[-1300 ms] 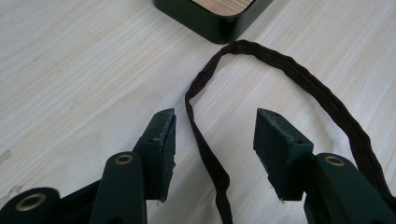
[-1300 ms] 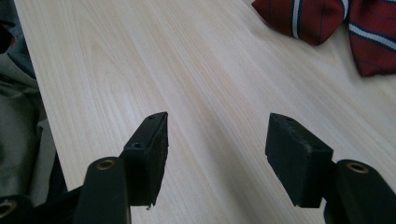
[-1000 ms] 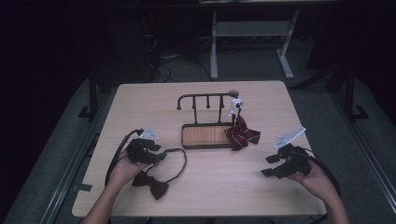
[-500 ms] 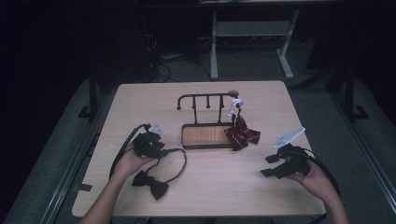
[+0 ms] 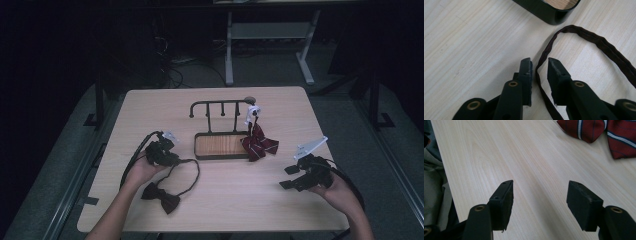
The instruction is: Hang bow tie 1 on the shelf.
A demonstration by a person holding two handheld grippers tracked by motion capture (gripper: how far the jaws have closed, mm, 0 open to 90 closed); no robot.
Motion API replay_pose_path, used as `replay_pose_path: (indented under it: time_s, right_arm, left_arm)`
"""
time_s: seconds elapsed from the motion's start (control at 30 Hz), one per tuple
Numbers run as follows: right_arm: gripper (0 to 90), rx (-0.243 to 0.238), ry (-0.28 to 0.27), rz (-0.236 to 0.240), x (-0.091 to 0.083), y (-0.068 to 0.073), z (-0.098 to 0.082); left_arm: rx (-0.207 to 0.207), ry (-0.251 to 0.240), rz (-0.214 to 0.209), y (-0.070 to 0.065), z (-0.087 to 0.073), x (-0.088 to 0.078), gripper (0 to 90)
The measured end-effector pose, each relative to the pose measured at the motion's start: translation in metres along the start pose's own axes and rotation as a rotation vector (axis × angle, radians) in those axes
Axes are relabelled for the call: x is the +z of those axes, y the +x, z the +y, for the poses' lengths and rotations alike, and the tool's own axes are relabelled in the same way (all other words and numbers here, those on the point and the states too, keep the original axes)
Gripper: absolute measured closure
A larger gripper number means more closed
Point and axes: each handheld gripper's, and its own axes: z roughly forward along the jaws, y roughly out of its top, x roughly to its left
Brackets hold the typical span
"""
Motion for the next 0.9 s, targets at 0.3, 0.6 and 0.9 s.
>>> replay_pose_path:
  time_s: [0.3, 0.6, 0.9]
  right_arm:
    - [38.1, -0.004, -0.010, -0.008, -0.003, 0.001, -0.001]
    - [38.0, -0.001, -0.018, -0.002, -0.005, 0.001, -0.001]
    - [38.1, -0.006, -0.018, -0.006, -0.005, 0.001, -0.003]
  left_arm:
    - [-0.001, 0.017, -0.009, 0.000, 0.000, 0.005, 81.8]
    - [-0.003, 0.026, -0.029, 0.001, 0.000, 0.009, 89.7]
    - [0.017, 0.018, -0.044, -0.003, -0.001, -0.006, 90.0]
